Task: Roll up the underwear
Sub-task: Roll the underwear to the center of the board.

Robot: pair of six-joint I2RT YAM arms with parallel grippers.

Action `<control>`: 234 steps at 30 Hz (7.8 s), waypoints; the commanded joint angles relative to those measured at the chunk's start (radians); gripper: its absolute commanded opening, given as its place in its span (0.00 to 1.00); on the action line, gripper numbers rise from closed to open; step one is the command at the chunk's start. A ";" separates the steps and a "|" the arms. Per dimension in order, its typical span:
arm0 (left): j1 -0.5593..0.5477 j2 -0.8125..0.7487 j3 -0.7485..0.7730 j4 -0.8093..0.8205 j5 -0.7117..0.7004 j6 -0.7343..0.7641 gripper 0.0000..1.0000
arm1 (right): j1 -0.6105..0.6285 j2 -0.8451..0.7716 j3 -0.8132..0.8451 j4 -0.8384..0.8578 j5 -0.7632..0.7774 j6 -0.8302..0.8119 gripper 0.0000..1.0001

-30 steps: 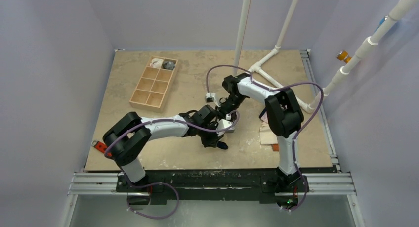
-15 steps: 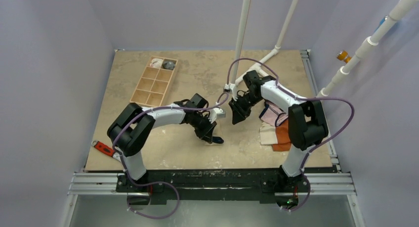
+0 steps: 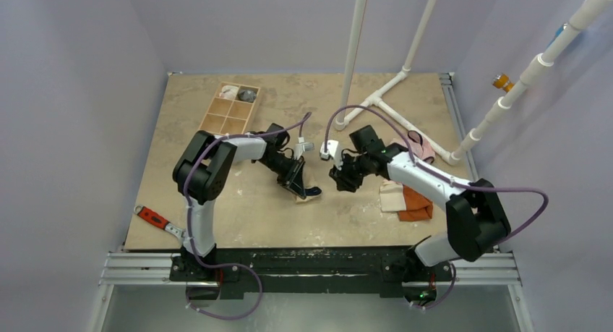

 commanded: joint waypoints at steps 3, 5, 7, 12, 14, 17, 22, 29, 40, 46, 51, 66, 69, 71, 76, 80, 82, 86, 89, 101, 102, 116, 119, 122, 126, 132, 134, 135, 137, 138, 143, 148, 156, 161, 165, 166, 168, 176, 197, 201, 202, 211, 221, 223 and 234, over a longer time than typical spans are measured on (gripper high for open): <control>0.059 0.084 0.050 -0.066 0.115 -0.067 0.00 | 0.190 -0.088 -0.073 0.236 0.263 -0.034 0.38; 0.072 0.104 0.055 -0.079 0.136 -0.076 0.00 | 0.242 -0.081 -0.084 0.284 0.316 -0.054 0.41; 0.086 0.124 0.062 -0.094 0.160 -0.085 0.00 | 0.297 -0.067 -0.098 0.324 0.370 -0.078 0.44; 0.108 0.156 0.071 -0.125 0.190 -0.093 0.00 | 0.419 -0.025 -0.131 0.421 0.474 -0.136 0.45; 0.111 0.163 0.073 -0.137 0.197 -0.093 0.00 | 0.456 -0.005 -0.139 0.453 0.521 -0.162 0.46; 0.116 0.175 0.074 -0.149 0.210 -0.096 0.00 | 0.503 0.026 -0.147 0.495 0.560 -0.199 0.47; 0.119 0.195 0.087 -0.169 0.223 -0.088 0.00 | 0.542 0.090 -0.146 0.535 0.605 -0.238 0.47; 0.120 0.204 0.094 -0.185 0.233 -0.078 0.00 | 0.557 0.171 -0.134 0.599 0.633 -0.268 0.41; 0.120 0.189 0.129 -0.250 0.210 -0.029 0.22 | 0.572 0.215 -0.073 0.459 0.579 -0.258 0.00; 0.124 0.133 0.172 -0.314 0.129 0.009 0.48 | 0.590 0.182 -0.035 0.254 0.525 -0.196 0.00; 0.124 0.136 0.218 -0.341 0.072 -0.002 0.59 | 0.608 0.174 0.006 0.144 0.481 -0.143 0.00; 0.059 0.189 0.333 -0.469 -0.013 0.061 0.65 | 0.613 0.307 0.209 -0.032 0.382 -0.172 0.00; 0.063 0.151 0.349 -0.521 -0.078 0.124 0.66 | 0.611 0.352 0.242 -0.080 0.362 -0.186 0.00; 0.068 0.134 0.367 -0.563 -0.115 0.159 0.69 | 0.608 0.385 0.266 -0.112 0.351 -0.195 0.00; 0.073 0.084 0.380 -0.632 -0.196 0.222 0.80 | 0.567 0.458 0.324 -0.170 0.279 -0.201 0.00; 0.078 0.025 0.350 -0.648 -0.256 0.265 0.91 | 0.523 0.491 0.350 -0.201 0.211 -0.194 0.00; 0.083 -0.001 0.337 -0.655 -0.287 0.283 0.95 | 0.509 0.506 0.360 -0.215 0.181 -0.190 0.00; 0.100 -0.047 0.312 -0.659 -0.368 0.303 0.96 | 0.494 0.513 0.362 -0.224 0.148 -0.183 0.00; 0.132 -0.087 0.287 -0.648 -0.432 0.309 0.96 | 0.483 0.522 0.370 -0.241 0.125 -0.179 0.00; 0.270 -0.342 0.083 -0.571 -0.628 0.344 0.96 | 0.402 0.678 0.538 -0.414 0.011 -0.239 0.00; 0.291 -0.367 0.063 -0.562 -0.632 0.340 0.96 | 0.392 0.693 0.557 -0.428 -0.004 -0.248 0.00; 0.373 -0.979 -0.302 -0.326 -0.539 0.488 0.98 | 0.279 1.007 0.995 -0.811 -0.183 -0.412 0.00; 0.258 -1.058 -0.330 -0.303 -0.515 0.523 0.98 | 0.271 1.052 1.052 -0.841 -0.185 -0.390 0.02; 0.116 -1.066 -0.345 -0.250 -0.503 0.526 0.97 | 0.270 1.078 1.059 -0.843 -0.188 -0.388 0.02; -0.092 -0.991 -0.350 -0.146 -0.569 0.525 0.96 | 0.258 1.101 1.040 -0.843 -0.202 -0.395 0.02; -0.341 -0.777 -0.322 -0.004 -0.697 0.545 0.92 | 0.229 1.118 1.009 -0.842 -0.224 -0.402 0.02; -0.395 -0.707 -0.310 0.038 -0.733 0.561 0.91 | 0.225 1.114 0.994 -0.843 -0.221 -0.407 0.02; -0.416 -0.676 -0.307 0.063 -0.754 0.565 0.90 | 0.222 1.113 0.984 -0.842 -0.216 -0.409 0.02; -0.448 -0.626 -0.300 0.109 -0.774 0.565 0.89 | 0.216 1.106 0.962 -0.842 -0.204 -0.417 0.02; -0.459 -0.605 -0.295 0.128 -0.780 0.559 0.89 | 0.213 1.106 0.953 -0.843 -0.196 -0.419 0.02; -0.488 -0.540 -0.284 0.201 -0.782 0.545 0.89 | 0.171 1.089 0.892 -0.841 -0.176 -0.435 0.02; -0.508 -0.490 -0.263 0.261 -0.775 0.536 0.88 | 0.139 1.055 0.823 -0.829 -0.164 -0.469 0.02; -0.532 -0.457 -0.272 0.321 -0.728 0.526 0.85 | 0.122 1.038 0.801 -0.819 -0.175 -0.483 0.03; -0.533 -0.462 -0.310 0.374 -0.694 0.526 0.80 | 0.113 1.041 0.804 -0.819 -0.182 -0.482 0.03; -0.533 -0.453 -0.327 0.409 -0.676 0.529 0.75 | 0.109 1.047 0.805 -0.819 -0.186 -0.478 0.03; -0.533 -0.441 -0.324 0.412 -0.676 0.529 0.74 | 0.108 1.048 0.807 -0.819 -0.186 -0.478 0.03; -0.533 -0.417 -0.318 0.418 -0.668 0.527 0.71 | 0.109 1.047 0.809 -0.819 -0.189 -0.476 0.03; -0.535 -0.363 -0.320 0.452 -0.653 0.505 0.56 | 0.105 1.048 0.804 -0.818 -0.194 -0.477 0.03; -0.536 -0.252 -0.223 0.262 -0.676 0.478 0.00 | 0.054 0.897 0.748 -0.761 -0.215 -0.410 0.34; -0.535 -0.255 -0.230 0.267 -0.699 0.478 0.00 | 0.027 0.848 0.716 -0.763 -0.223 -0.408 0.38; -0.535 -0.256 -0.230 0.267 -0.700 0.478 0.00 | 0.018 0.835 0.706 -0.760 -0.223 -0.406 0.38; -0.535 -0.248 -0.226 0.264 -0.724 0.475 0.00 | -0.080 0.724 0.634 -0.744 -0.249 -0.407 0.39; -0.482 -0.213 -0.157 0.160 -0.625 0.398 0.00 | -0.206 0.549 0.496 -0.663 -0.294 -0.381 0.36; -0.454 -0.202 -0.134 0.130 -0.582 0.380 0.00 | -0.229 0.499 0.455 -0.624 -0.304 -0.360 0.34; -0.310 -0.100 0.011 -0.027 -0.374 0.318 0.00 | -0.338 0.247 0.276 -0.307 -0.261 -0.118 0.35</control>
